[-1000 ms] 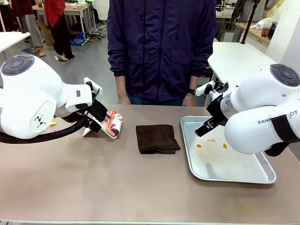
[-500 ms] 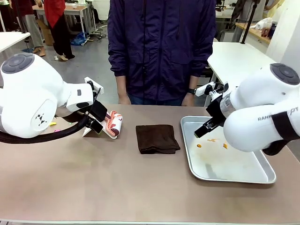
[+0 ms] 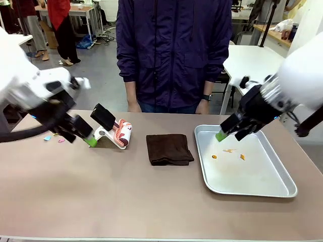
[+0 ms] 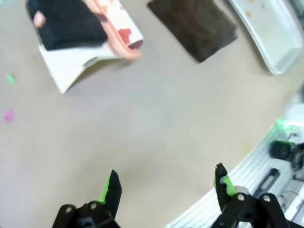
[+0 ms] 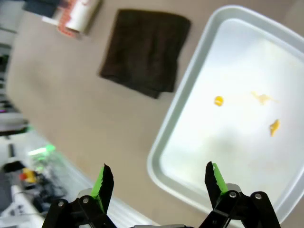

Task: Clean the surface of the table.
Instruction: Hold the Lint Roller with your left hand and the towel with your right hand.

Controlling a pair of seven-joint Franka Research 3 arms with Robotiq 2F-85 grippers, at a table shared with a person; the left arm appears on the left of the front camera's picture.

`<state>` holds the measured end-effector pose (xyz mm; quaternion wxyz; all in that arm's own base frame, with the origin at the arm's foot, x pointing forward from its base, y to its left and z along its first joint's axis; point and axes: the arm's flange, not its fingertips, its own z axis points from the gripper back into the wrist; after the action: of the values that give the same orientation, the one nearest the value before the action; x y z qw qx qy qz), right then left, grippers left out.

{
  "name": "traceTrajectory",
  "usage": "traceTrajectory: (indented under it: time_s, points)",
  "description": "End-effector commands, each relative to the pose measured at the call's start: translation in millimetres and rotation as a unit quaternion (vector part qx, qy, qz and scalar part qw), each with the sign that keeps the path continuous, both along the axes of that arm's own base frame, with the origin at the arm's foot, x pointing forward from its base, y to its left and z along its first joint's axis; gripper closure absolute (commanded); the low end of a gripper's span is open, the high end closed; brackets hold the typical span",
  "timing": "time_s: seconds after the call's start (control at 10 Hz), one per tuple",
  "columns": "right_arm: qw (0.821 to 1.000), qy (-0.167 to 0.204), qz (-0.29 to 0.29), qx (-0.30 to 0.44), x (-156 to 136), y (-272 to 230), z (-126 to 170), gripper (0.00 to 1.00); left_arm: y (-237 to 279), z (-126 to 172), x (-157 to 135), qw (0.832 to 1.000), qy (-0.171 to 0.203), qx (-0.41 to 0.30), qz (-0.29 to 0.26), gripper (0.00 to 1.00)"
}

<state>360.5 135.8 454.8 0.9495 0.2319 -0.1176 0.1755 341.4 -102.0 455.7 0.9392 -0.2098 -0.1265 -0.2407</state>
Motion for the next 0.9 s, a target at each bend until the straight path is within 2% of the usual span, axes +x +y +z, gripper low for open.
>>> traceTrajectory:
  time_s: [0.0,0.2,0.3,0.4,0.6,0.7,0.8]
  points:
    - [0.992,0.007,-0.051,0.112,-17.0,-47.7,15.1,0.00,68.3,26.8,-21.0,0.994,-0.032,-0.101,0.006,0.00]
    - [0.968,0.005,-0.123,0.220,-49.1,-106.4,13.5,0.00,151.2,28.7,-32.0,0.974,-0.038,-0.217,0.046,0.00]
    - [0.952,0.005,-0.157,0.263,-62.5,-136.5,6.6,0.00,190.6,21.1,-35.1,0.958,-0.041,-0.275,0.075,0.00]
    - [0.936,0.010,-0.189,0.296,-72.1,-167.9,-4.5,0.00,229.0,5.5,-38.4,0.932,-0.044,-0.340,0.120,0.00]
    - [0.912,0.031,-0.230,0.338,-77.3,-214.7,-25.9,0.00,260.1,-22.7,-46.9,0.901,-0.044,-0.400,0.164,0.00]
    - [0.896,0.046,-0.254,0.360,-80.4,-237.1,-41.4,0.00,264.3,-37.8,-50.1,0.874,-0.051,-0.436,0.207,0.00]
    - [0.888,0.051,-0.271,0.369,-85.0,-248.6,-52.1,0.00,258.1,-47.2,-52.4,0.858,-0.048,-0.456,0.234,0.00]
